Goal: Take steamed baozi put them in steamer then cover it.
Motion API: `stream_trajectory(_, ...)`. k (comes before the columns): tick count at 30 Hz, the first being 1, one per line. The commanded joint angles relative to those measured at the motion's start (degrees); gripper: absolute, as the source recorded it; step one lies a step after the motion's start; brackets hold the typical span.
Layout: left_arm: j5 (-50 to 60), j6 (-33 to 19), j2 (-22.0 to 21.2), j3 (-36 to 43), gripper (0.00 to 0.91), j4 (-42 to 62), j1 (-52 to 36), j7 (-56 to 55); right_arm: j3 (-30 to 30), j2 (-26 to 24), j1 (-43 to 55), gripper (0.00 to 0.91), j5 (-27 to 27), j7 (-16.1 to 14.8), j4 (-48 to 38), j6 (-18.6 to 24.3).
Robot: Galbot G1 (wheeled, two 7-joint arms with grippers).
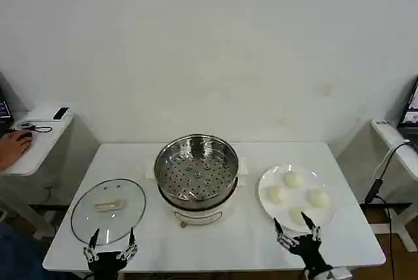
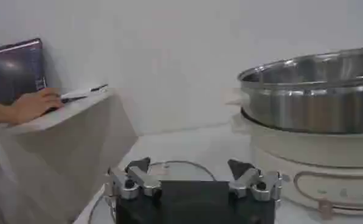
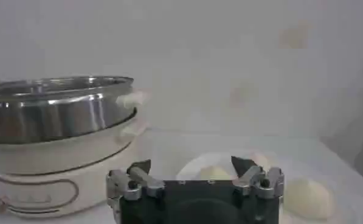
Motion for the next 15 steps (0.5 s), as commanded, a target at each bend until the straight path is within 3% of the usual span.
stream_trajectory(1,2.32,6.15,-0.01,-0.80,0.907,-3.05,0.11,2.88,1.55,-2.43,2.76,0.907,-3.74,0.60,0.53,-4.01)
stream_trajectory(6,7.52,0.75,-0.16,-1.68,0.907,-1.66,-0.88,6.56,4.39,-9.10,9.68,0.907,-10.11,-0.73,-2.28,-11.15)
stream_trajectory(12,11.27,-0.29,-0.97,-1.45,0.907,-2.34,-0.16,8.20,5.56,-19.74,18.50,0.907,-17.25,-12.55,-7.15,-20.66)
stream_trajectory(14,11.61,-1.22,-1.18,-1.38,0.907,-2.25,-0.30,8.23,4.43,-22.55,21.47,0.907,-18.45,-16.45,-9.31,-21.67)
stream_trajectory(15,11.68,-1.54,-1.23,-1.39,0.907,-2.25,-0.33,8.25,3.56,-25.70,24.12,0.907,-20.34,-20.25,-11.56,-22.23)
